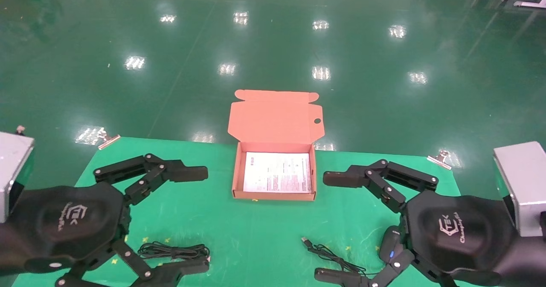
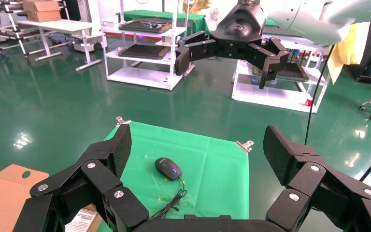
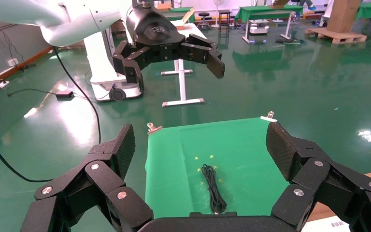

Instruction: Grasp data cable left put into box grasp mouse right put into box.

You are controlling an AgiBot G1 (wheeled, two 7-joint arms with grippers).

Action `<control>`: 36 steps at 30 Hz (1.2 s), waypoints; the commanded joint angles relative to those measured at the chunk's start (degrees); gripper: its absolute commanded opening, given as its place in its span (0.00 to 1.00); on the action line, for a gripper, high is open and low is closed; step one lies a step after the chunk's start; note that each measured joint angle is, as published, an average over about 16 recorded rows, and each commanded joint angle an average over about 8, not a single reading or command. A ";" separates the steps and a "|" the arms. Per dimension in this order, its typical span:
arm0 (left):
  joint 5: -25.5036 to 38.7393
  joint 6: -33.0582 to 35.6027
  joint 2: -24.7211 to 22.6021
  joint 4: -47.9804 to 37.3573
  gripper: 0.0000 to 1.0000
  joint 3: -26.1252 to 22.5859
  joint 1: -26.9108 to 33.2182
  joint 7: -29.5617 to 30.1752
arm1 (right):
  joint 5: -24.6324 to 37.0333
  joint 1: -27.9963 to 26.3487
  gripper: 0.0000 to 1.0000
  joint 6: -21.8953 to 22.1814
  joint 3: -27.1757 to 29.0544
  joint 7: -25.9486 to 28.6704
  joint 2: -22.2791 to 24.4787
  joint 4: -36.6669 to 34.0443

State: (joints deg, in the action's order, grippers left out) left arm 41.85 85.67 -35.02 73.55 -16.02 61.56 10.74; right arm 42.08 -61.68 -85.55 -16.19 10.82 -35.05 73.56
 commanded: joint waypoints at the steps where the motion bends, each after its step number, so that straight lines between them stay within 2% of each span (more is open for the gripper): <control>1: 0.00 0.00 0.00 0.00 1.00 0.00 0.00 0.00 | 0.00 0.00 1.00 0.00 0.00 0.00 0.00 0.00; 13: 0.24 -0.10 0.05 -0.01 1.00 -0.07 0.06 0.01 | -0.01 0.01 1.00 0.00 0.02 -0.02 0.01 0.00; 20: 5.30 -0.21 0.43 0.91 1.00 -2.20 1.95 1.11 | 3.70 -1.17 1.00 0.46 -0.92 -0.29 0.85 1.44; 27: 15.25 0.93 -0.97 1.75 1.00 -6.97 7.04 2.95 | 17.35 -8.44 1.00 -1.77 -6.08 -1.91 0.74 3.58; 36: 31.53 2.68 -5.17 1.60 1.00 -15.38 13.23 4.33 | 37.29 -17.92 1.00 -3.50 -17.51 -6.55 -3.95 4.03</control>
State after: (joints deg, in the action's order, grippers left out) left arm 73.43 87.80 -40.28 75.25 -31.30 74.31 14.76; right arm 78.89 -79.21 -88.76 -33.59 4.57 -39.10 77.58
